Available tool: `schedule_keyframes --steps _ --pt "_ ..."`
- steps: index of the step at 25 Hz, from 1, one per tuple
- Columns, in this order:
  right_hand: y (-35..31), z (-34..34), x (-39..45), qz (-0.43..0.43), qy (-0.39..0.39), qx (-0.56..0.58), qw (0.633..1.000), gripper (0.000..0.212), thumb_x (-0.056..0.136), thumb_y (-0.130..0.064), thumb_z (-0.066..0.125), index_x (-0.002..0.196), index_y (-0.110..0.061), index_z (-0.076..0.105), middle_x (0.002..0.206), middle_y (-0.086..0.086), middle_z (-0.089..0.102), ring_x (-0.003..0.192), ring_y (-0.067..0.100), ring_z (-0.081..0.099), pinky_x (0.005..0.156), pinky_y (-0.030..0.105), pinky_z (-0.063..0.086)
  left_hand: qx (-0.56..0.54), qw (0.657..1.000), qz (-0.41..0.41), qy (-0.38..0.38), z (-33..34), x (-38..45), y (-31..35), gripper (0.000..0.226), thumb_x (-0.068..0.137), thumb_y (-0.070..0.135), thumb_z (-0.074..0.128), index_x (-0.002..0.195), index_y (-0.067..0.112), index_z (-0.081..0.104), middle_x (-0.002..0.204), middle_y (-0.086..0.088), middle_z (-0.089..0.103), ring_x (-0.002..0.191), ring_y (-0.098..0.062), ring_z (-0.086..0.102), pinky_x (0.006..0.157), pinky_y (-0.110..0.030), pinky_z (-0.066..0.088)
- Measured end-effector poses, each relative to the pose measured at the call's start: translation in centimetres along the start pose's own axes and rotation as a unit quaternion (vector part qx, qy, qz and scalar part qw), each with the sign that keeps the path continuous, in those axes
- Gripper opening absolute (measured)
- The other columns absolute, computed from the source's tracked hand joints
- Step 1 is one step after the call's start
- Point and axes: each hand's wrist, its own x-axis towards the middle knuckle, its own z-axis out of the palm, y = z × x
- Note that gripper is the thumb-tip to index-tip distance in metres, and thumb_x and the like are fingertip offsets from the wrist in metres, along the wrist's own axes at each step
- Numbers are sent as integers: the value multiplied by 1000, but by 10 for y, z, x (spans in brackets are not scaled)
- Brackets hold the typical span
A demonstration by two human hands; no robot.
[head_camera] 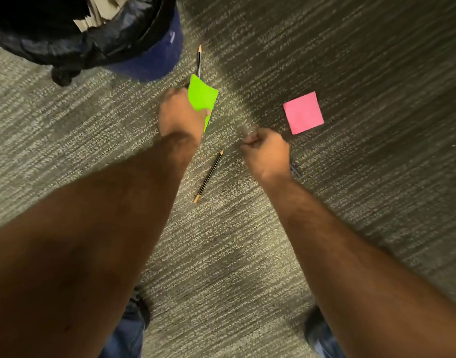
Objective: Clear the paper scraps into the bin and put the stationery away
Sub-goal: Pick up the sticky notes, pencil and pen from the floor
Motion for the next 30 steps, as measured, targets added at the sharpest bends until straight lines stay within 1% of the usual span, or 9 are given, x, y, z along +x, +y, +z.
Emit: schedule_keyframes --steps 1,4,8,13,16,18,23,27,30 --pt "-4 9 -2 2 -34 -44 998 6 94 -17 75 91 -21 71 92 -5 76 87 12 75 90 32 64 18 1000 -2 0 0 4 4 54 80 34 87 123 9 64 128 -10 66 118 -28 63 95 -37 51" --pt "-10 42 -7 12 -80 -155 985 30 91 -41 79 81 -15 69 80 0 73 76 16 72 80 32 65 37 999 -6 -7 0 9 18 49 83 23 85 126 12 63 130 -11 69 121 -31 64 95 -38 52" --pt "-6 69 -10 37 -47 -174 983 23 94 -33 77 95 -11 73 90 5 77 80 21 73 80 38 67 20 999 -21 -40 1 22 17 37 82 18 82 116 13 70 121 -8 74 115 -30 68 90 -35 54" --pt "0 36 -3 43 64 16 997 18 99 -29 68 109 -13 71 101 2 77 90 18 74 94 34 61 -37 993 -37 -104 3 10 1 24 77 20 84 97 17 72 96 -3 73 91 -23 71 77 -32 58" --pt "-10 24 23 -8 100 62 993 17 100 -24 65 112 -15 72 104 1 78 93 21 76 96 41 62 -204 967 -81 -127 4 -21 -29 30 80 16 86 107 15 74 95 -2 76 89 -24 75 73 -32 62" --pt "-11 37 50 -41 79 22 996 21 91 -31 68 106 -18 75 98 3 80 89 28 79 85 49 65 -326 926 -128 -143 3 -44 -53 33 83 11 84 114 12 72 97 1 77 86 -18 75 66 -24 61" --pt "-64 61 57 -89 83 -89 989 35 85 -37 82 108 -14 70 107 12 78 102 33 74 90 40 58 -420 873 -164 -186 8 -73 -82 16 93 9 67 99 22 72 100 0 79 92 -22 74 88 -39 59" --pt "-82 79 59 -112 93 -182 972 48 86 -38 84 119 -10 62 119 14 74 114 36 69 92 40 53 -478 843 -177 -171 10 -56 -93 26 97 2 53 108 18 71 102 -6 77 89 -24 72 75 -40 62" --pt "-83 79 61 -139 87 -238 957 28 94 -22 71 117 -7 68 118 18 75 114 38 70 93 40 55 -436 881 -141 -116 6 -47 -104 31 99 1 55 125 14 64 106 -1 76 91 -18 73 87 -42 62"
